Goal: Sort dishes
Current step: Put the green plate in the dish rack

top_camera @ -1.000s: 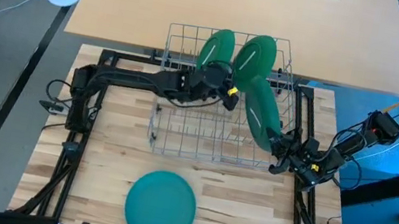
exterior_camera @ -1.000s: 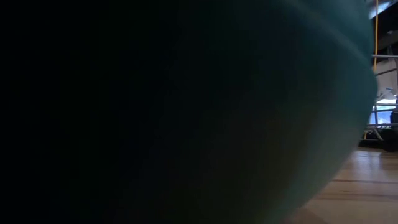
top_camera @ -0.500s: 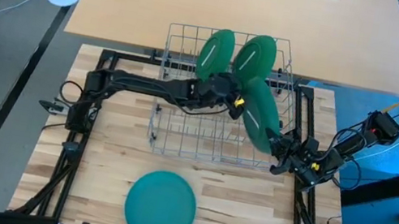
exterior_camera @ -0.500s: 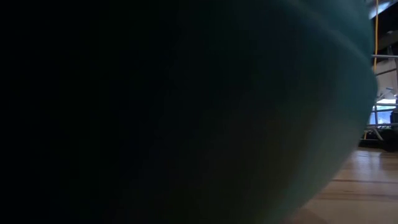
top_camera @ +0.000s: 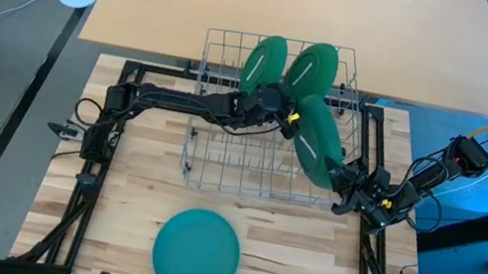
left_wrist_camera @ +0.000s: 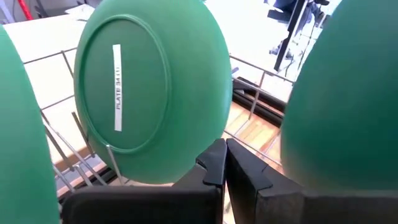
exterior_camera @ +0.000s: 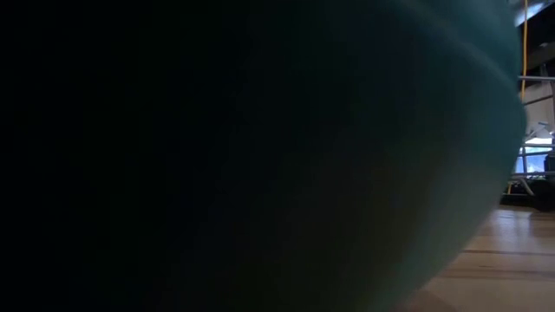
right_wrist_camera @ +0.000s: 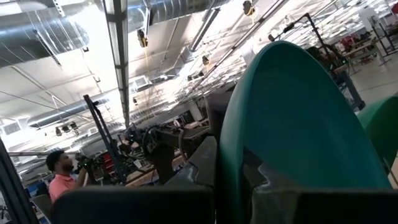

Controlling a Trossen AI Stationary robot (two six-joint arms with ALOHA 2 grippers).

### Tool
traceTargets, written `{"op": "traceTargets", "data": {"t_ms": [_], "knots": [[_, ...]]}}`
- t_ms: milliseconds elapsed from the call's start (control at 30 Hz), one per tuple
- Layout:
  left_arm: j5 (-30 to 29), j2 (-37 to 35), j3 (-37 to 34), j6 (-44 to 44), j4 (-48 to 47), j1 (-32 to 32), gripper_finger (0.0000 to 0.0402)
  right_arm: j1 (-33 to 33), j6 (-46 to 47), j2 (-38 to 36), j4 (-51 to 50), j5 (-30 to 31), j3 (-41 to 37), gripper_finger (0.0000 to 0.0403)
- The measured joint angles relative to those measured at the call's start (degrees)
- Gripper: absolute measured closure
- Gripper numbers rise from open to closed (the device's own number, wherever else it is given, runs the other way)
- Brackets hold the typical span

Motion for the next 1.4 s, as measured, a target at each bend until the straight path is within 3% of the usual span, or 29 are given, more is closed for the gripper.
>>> {"op": "traceTargets", "data": {"t_ms": [367,933,1400], "knots": [[0.1,0.0,0.0,4.4,-0.4,-2.1,0.0401,0.0,0.0,0.0,-1.1,0.5,0.0,0.0388],[-0.5,0.0,0.0,3.0,-0.3,-4.5,0.0401,0.1,0.9,1.5,-3.7,0.8,0.1,0.0389],[0.1,-0.3,0.0,2.0,0.2,-4.7,0.04,0.0,3.0,5.4,0.0,0.0,0.1,0.0389]]}}
